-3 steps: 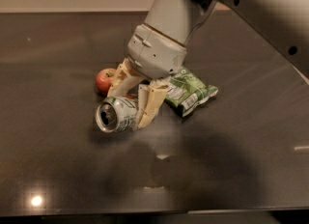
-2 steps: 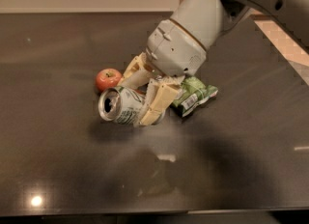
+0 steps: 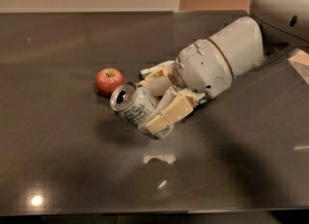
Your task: Place 7up can upright
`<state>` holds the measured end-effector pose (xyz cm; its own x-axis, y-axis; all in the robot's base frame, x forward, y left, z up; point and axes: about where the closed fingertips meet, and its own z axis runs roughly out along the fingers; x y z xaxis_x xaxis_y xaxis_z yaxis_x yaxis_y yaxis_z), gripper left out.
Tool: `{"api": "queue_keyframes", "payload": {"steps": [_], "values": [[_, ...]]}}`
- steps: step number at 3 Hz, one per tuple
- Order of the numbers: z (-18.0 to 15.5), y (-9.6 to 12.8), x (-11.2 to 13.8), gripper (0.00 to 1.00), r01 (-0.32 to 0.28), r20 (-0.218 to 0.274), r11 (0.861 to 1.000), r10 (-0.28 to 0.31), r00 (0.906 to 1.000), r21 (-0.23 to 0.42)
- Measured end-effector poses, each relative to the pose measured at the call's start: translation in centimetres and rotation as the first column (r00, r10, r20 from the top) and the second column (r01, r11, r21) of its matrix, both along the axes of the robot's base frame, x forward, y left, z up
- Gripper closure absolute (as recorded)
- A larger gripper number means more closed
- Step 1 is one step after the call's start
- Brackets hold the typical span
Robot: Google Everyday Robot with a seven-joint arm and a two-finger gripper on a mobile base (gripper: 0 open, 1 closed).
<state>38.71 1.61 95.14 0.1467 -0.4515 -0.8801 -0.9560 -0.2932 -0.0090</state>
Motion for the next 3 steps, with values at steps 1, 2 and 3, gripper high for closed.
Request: {"api": "queue_keyframes", "payload": {"steps": [1, 2, 3], "values": [[-1.0, -0.7, -0.1, 1.00, 0.094, -0.053, 0.990, -0.089, 0.9946, 0.104], [-2.0, -0.7, 0.2, 1.00, 0.143, -0.088, 0.969, -0.127, 0.9879, 0.203], [-3.0, -0.5, 0.7, 1.00, 0.179, -0.115, 0.945, -0.152, 0.9816, 0.275]]}}
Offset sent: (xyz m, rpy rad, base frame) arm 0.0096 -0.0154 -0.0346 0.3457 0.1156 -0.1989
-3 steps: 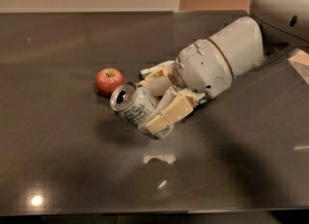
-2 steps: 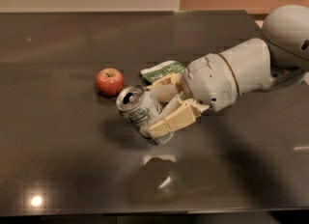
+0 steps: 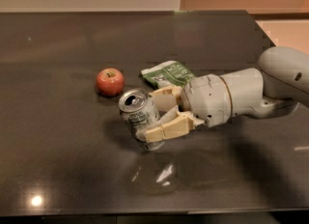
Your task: Place 7up can upright
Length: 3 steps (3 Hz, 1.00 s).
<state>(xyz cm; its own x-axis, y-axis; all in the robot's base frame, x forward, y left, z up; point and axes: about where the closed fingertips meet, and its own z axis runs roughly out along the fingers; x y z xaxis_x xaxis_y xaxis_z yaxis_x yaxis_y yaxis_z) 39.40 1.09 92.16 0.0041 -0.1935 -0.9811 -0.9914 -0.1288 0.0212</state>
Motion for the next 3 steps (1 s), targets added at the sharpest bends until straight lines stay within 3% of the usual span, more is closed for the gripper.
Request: {"api": "queue_keyframes", "payload": {"steps": [3], "values": [[-2.4, 0.3, 0.8, 1.00, 0.053, -0.037, 0.990, -0.049, 0.9981, 0.128]]}}
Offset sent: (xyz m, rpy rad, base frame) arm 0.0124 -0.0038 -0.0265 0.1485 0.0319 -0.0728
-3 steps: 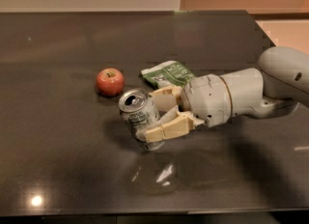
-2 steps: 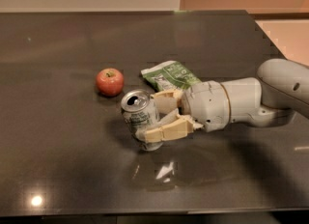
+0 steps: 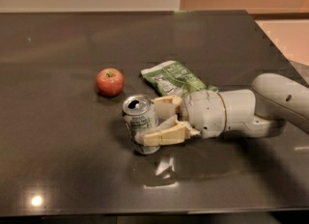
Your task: Place 7up can upright
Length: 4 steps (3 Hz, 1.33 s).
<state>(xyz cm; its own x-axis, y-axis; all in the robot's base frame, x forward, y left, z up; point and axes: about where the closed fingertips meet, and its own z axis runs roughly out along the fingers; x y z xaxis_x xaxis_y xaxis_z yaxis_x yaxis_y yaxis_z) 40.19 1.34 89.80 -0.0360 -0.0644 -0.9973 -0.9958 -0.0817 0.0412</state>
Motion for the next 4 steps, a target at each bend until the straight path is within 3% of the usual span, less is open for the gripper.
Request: {"api": "queue_keyframes", "payload": {"steps": [1, 4], "values": [[-0.78, 0.21, -0.02, 0.84, -0.001, -0.019, 1.000, 0.002, 0.9998, 0.020], [-1.65, 0.73, 0.04, 0.13, -0.019, -0.049, 0.999, 0.021, 0.9986, 0.046]]}}
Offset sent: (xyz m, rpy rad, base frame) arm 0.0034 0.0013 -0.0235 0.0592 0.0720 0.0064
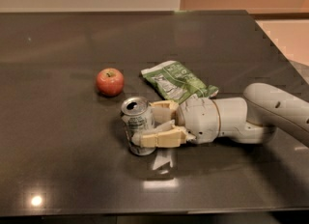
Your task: Place 7up can upright
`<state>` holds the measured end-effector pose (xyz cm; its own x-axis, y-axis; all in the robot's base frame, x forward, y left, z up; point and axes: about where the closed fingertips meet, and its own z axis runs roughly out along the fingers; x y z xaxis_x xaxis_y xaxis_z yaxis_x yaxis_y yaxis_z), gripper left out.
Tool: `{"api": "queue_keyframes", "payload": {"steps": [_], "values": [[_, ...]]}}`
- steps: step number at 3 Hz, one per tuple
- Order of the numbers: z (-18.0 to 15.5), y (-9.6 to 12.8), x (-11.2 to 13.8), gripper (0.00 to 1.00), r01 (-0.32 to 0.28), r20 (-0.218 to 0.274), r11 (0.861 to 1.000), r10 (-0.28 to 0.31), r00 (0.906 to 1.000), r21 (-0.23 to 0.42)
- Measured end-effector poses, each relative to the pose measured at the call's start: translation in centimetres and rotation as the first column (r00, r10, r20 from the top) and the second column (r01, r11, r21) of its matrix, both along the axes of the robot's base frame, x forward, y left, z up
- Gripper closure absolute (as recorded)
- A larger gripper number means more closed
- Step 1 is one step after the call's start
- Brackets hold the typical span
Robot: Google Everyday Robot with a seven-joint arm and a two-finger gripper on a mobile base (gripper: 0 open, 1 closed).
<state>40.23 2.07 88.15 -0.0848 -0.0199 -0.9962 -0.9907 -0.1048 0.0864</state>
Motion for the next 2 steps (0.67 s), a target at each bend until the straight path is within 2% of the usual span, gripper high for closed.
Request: {"api": "queue_keyframes", "payload": {"steps": [1, 2], "values": [[0.09, 0.17, -0.09, 0.00, -0.004, 0.002, 1.000, 0.004, 1.0000, -0.001], [0.10, 0.18, -0.09, 0.00, -0.004, 0.002, 1.000, 0.004, 1.0000, -0.001]]}}
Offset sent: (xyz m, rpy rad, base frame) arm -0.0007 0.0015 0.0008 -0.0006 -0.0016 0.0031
